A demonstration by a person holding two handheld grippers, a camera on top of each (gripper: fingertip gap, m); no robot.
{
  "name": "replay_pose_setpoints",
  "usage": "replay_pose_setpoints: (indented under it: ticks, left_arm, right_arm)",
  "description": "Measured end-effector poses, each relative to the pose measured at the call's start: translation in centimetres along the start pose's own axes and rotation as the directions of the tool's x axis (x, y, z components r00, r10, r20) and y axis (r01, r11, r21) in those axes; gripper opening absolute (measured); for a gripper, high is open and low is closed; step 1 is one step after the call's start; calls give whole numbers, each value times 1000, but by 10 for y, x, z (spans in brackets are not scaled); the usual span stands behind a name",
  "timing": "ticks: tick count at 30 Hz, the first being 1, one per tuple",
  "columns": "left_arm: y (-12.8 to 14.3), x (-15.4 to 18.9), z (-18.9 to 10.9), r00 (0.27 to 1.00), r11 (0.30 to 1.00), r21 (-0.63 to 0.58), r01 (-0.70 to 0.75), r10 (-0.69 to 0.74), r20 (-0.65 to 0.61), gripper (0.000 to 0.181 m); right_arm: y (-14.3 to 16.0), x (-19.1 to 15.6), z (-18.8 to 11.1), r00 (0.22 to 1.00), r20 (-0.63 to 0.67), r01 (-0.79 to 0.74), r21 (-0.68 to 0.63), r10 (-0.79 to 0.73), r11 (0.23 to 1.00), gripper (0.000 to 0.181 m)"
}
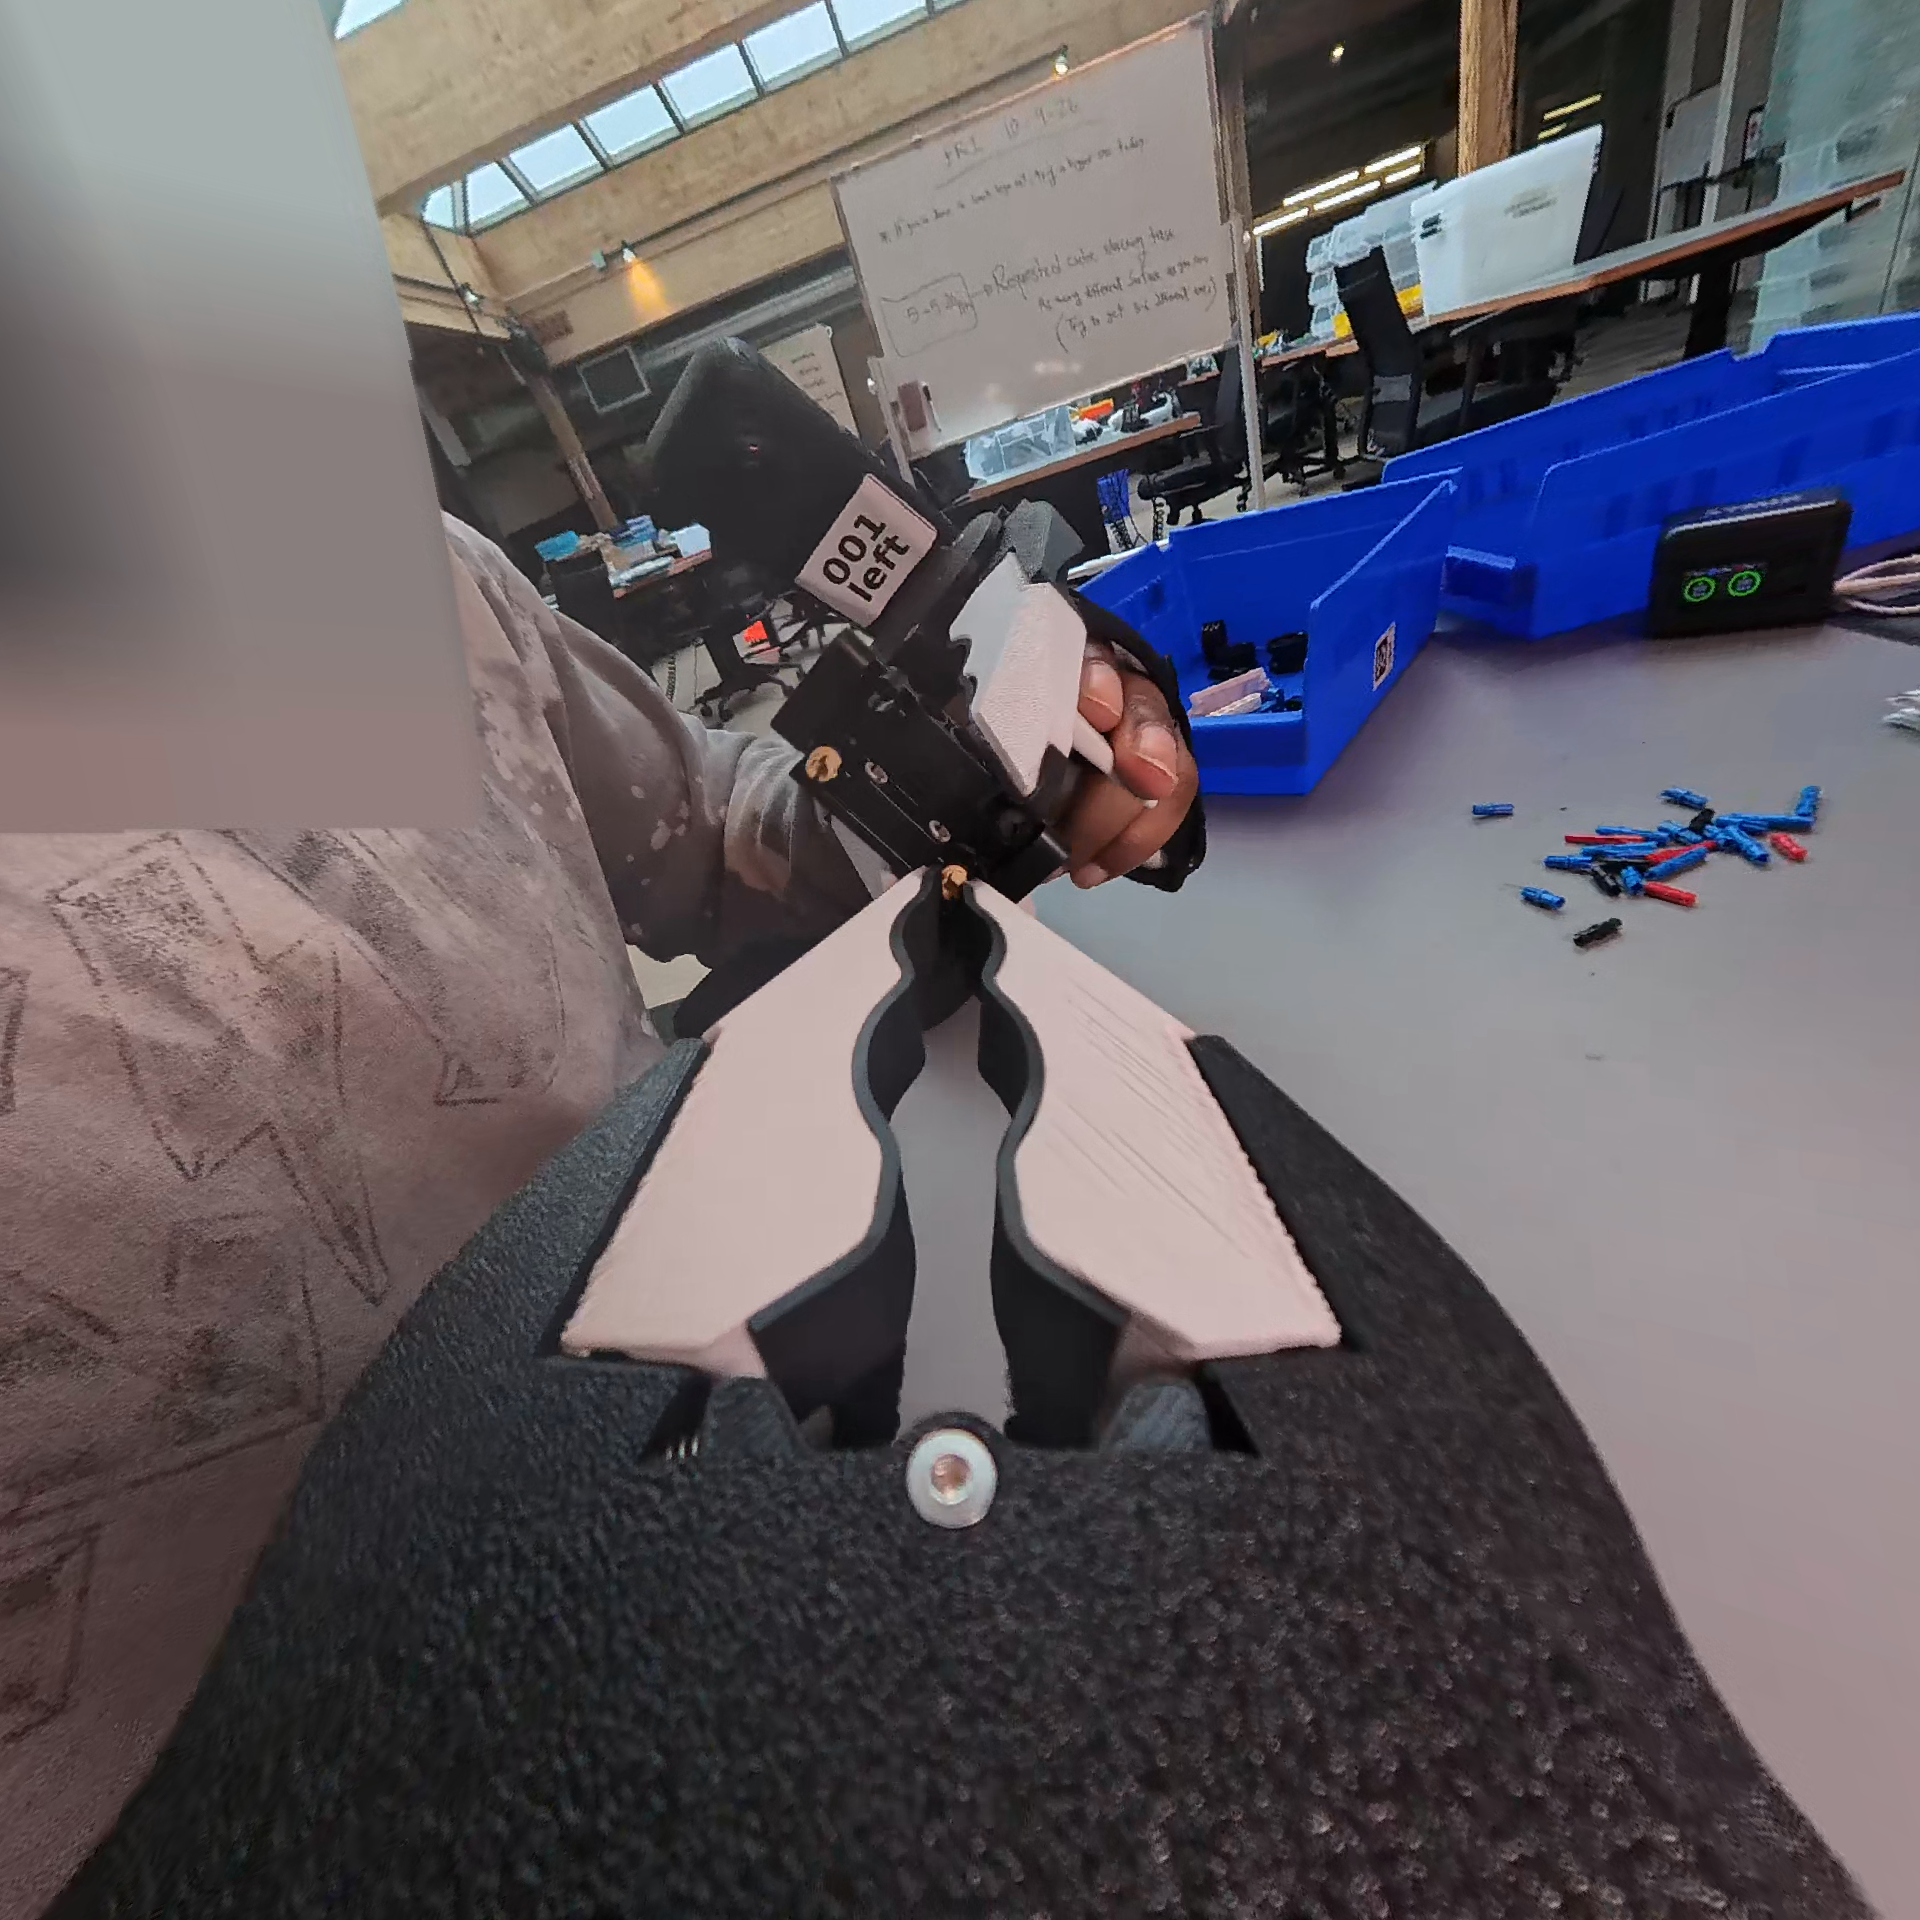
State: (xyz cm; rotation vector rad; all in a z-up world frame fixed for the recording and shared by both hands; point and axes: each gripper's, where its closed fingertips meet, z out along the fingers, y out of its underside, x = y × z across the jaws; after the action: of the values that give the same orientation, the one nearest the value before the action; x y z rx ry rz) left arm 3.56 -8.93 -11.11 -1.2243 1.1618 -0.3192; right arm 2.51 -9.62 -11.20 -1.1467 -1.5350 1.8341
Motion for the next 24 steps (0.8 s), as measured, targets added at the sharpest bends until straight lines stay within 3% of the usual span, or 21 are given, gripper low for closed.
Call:
replay_pose_setpoints:
  ticks: [6, 9, 12, 17, 24]
  left_arm:
    - [8, -20, -14, 996, 998, -4, 63, -62, 58, 28]
    - [10, -22, -15, 996, 998, -8, 70, -70, 58, 28]
    - [16, -15, -9, 974, 974, 12, 225, -225, -15, 28]
    - [12, -15, -4, 796, 795, 100, 599, -577, -184, 28]
    - [16, -15, 4, 568, 571, 95, 816, -759, -319, 28]
  right_arm:
    - [-19, 9, -18, 999, -13, -35, 100, 36, 994, 0]
    - [-19, 22, -23, 995, -102, 2, 77, 5, 997, 0]
    - [-6, 32, -16, 977, -198, 81, 8, -78, 997, 0]
    - [3, 32, -11, 938, -234, 241, -82, -254, 967, 17]
    - [1, 29, -11, 882, -263, 374, -113, -390, 921, 26]
